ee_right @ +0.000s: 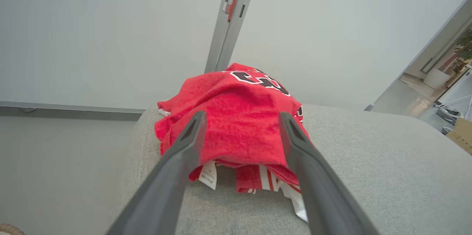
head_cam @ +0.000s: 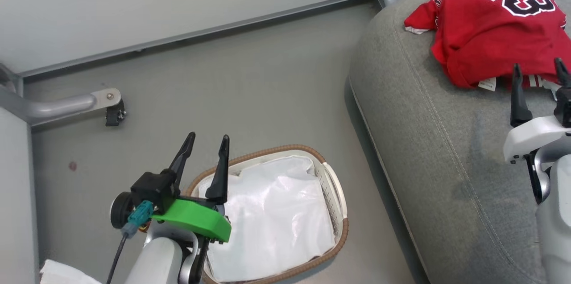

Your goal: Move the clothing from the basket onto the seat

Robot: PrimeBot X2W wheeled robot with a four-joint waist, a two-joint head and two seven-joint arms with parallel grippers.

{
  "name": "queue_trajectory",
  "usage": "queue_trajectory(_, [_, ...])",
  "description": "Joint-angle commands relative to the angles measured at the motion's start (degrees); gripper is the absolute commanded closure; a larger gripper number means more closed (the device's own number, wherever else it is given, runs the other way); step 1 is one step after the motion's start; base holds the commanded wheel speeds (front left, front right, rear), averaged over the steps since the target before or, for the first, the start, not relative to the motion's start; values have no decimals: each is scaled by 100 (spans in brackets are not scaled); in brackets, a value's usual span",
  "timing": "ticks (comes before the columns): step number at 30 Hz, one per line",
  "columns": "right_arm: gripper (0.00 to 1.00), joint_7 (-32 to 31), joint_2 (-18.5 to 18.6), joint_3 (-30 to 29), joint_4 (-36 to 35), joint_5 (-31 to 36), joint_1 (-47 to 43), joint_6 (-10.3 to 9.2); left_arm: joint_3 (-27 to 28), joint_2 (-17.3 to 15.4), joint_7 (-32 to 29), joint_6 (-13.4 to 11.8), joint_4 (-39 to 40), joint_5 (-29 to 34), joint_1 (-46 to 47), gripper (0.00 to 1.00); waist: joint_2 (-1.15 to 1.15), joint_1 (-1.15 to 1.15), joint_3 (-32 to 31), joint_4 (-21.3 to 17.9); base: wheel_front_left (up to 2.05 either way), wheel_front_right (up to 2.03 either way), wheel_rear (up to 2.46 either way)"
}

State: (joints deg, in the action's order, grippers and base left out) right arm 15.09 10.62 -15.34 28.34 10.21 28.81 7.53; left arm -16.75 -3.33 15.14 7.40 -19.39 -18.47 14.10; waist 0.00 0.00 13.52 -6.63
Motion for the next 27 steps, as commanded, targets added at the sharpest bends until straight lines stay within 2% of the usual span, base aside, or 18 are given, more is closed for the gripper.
queue_trajectory(1, [0,11,-22,70,24,-29,-46,-8,130,-3,0,14,10,-52,-170,0,0,0,-469,301,0,0,0])
queue_trajectory(13, [0,11,-456,766,22,-296,-590,-8,867,38,0,2,6,-182,-914,0,0,0,-1156,716,0,0,0])
queue_trajectory(21, [0,11,-706,946,-267,-481,-1170,-8,1117,39,0,-92,82,-378,-1278,0,0,0,-1296,911,0,0,0])
queue_trajectory(27, [0,11,-762,1108,-390,-767,-1519,-7,1214,40,0,-100,98,-436,-1402,0,0,0,-1334,985,0,0,0])
